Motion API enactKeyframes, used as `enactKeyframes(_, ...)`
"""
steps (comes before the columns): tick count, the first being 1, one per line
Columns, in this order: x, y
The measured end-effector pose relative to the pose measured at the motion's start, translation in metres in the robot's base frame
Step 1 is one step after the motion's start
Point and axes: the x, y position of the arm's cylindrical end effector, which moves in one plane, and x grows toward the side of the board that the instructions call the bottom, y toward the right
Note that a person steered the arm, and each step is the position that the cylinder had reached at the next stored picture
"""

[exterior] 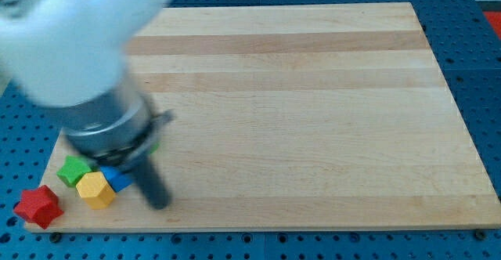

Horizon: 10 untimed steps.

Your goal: Push the blue cubeyellow hexagon into the green circle

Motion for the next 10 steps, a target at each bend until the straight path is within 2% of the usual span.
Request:
enactKeyframes(1,-0.092,0.024)
enactKeyframes(2,-0.219,0.016)
enactKeyframes(3,-0.212,-0.133)
enactKeyframes(4,-0.179,-0.194)
enactKeyframes(6,-0.154,-0.197)
enactKeyframes(8,-0.073,-0.197)
enactKeyframes(9,0.012,-0.196)
enactKeyframes(10,0.019,-0.197)
